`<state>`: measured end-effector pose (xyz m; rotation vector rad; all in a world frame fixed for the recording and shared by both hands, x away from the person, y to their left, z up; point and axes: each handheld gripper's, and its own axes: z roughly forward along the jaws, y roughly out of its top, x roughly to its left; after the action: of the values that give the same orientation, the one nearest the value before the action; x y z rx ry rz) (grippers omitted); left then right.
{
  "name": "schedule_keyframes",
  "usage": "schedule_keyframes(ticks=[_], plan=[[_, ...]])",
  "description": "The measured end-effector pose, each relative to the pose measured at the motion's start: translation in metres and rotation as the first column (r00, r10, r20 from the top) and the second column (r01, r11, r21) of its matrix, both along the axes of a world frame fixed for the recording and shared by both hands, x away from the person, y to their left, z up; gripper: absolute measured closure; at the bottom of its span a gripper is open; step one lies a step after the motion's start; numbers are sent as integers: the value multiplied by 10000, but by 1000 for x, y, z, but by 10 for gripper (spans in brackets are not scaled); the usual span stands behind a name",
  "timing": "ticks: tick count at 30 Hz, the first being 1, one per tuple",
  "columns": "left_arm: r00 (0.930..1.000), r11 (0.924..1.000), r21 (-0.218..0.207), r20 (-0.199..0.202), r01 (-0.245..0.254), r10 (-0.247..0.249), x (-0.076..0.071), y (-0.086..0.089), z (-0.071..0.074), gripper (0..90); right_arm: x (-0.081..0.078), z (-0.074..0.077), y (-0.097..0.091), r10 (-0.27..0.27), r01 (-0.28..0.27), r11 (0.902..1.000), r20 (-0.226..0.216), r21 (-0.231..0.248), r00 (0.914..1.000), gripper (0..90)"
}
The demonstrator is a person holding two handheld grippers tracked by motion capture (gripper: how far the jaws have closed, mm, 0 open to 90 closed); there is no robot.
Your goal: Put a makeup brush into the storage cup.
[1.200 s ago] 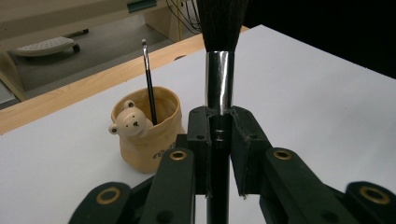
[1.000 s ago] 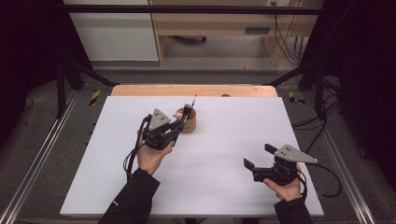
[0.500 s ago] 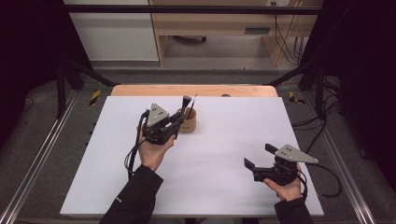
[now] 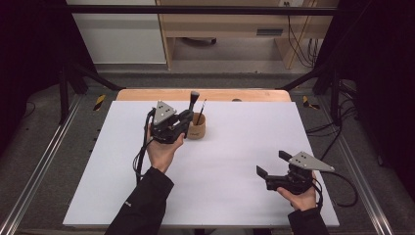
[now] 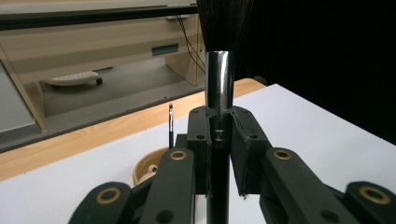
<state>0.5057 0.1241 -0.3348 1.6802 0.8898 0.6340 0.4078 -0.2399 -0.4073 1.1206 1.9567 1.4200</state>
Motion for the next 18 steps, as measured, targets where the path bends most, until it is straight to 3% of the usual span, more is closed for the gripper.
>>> schedule_keyframes(ticks=[6,18], plan=[[9999,9999,-122,125,-52,54,5,-4,3,784,0,0,-1,-6,6,10000,10,24,10000,34],[9997,9998,33,156,-172,172,20,-16,6,784,-1,1,-3,-61,61,9999,4,146,10000,35]])
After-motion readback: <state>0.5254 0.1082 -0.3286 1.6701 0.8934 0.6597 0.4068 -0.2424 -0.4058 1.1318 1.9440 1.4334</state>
